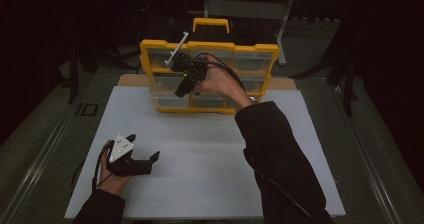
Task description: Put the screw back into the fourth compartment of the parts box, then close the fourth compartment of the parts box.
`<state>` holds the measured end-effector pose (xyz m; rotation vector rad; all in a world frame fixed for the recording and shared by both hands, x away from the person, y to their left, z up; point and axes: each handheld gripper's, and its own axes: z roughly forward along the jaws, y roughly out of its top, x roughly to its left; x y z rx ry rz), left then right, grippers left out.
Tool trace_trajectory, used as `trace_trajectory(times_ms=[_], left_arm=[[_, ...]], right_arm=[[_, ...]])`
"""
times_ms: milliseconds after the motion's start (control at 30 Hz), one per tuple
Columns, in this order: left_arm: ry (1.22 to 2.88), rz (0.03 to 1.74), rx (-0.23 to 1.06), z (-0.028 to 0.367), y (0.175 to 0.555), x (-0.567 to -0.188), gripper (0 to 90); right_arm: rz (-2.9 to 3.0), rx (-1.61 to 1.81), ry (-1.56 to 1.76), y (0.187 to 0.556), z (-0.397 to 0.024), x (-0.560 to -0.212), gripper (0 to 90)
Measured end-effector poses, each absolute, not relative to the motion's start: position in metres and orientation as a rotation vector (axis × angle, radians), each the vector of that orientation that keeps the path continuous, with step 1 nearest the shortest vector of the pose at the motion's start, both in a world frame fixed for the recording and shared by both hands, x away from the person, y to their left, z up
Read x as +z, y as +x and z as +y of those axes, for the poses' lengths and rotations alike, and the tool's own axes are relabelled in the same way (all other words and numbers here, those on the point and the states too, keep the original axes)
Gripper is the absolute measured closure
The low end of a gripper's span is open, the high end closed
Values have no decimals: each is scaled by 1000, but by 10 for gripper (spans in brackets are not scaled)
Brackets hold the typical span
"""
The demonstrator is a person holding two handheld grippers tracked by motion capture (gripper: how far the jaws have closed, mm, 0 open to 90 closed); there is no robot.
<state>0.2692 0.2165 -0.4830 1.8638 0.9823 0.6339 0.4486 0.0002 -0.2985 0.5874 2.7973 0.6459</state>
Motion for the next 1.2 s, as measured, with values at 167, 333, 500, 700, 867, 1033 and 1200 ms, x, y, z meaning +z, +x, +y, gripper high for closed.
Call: trace_trajectory(times_ms=[167,333,500,700,867,1033,1200], left_arm=[[1863,984,633,216,270,-483,8],[1868,983,634,216,270,-484,8],[1872,985,633,215,270,-484,8],[1872,985,633,215,271,-484,8],[1872,985,635,215,270,-484,8],[1872,987,635,215,270,-484,8],[1873,988,637,215,270,-484,8]], right_arm=[[2784,643,576,446,-6,-302,228],[2785,647,573,442,-11,-304,186],[2806,629,560,435,-15,-307,153],[2814,617,545,432,-18,-313,144],[2826,612,528,429,-19,-316,141],[2829,614,503,422,-24,-318,139],[2841,619,476,415,-32,-325,115]])
